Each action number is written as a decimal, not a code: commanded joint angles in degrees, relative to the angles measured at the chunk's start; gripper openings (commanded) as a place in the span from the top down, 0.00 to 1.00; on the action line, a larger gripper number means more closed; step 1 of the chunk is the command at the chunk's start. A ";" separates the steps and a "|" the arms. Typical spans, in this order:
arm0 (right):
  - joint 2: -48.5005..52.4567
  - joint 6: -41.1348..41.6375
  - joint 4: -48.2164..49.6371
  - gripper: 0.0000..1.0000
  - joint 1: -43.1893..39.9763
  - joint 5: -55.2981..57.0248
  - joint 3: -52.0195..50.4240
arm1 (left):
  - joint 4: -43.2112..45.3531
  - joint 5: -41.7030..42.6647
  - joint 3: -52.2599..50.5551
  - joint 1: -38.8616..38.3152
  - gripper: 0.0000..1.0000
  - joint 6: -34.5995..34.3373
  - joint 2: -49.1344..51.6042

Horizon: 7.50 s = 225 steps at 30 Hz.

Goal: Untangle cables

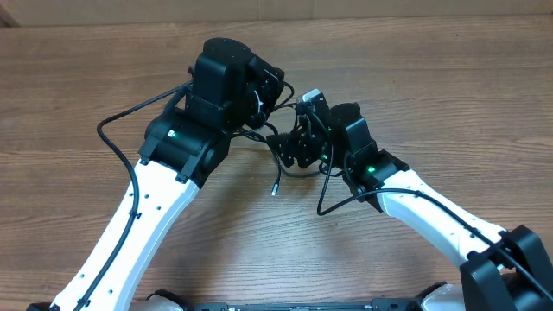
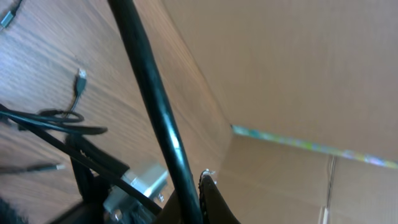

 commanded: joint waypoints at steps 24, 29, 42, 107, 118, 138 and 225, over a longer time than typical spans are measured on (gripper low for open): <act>-1.68 6.58 -3.26 0.96 -1.33 -12.07 -0.02 | -4.48 -10.43 0.94 0.33 0.94 10.27 -4.87; -8.22 7.89 -11.85 0.96 -4.57 -20.00 -0.02 | -10.32 -16.31 0.94 0.35 0.68 10.32 -4.26; -12.11 18.12 -22.43 0.96 -12.74 -37.18 -0.02 | -20.96 -15.74 0.94 0.46 0.18 17.84 -0.50; -12.09 23.04 -34.40 0.96 -8.28 -18.71 -0.04 | -11.37 17.33 0.72 -2.82 0.96 30.97 15.85; -11.87 30.49 -45.53 0.96 -8.07 13.70 -0.07 | -6.78 35.28 1.38 3.43 0.96 42.14 12.96; -11.78 18.73 -42.16 0.96 -19.34 2.03 -0.07 | -14.40 55.21 1.38 21.29 0.82 63.78 9.77; -11.78 21.09 -46.84 0.96 -23.12 19.52 -0.07 | -26.23 17.73 17.68 -3.85 0.96 59.91 11.39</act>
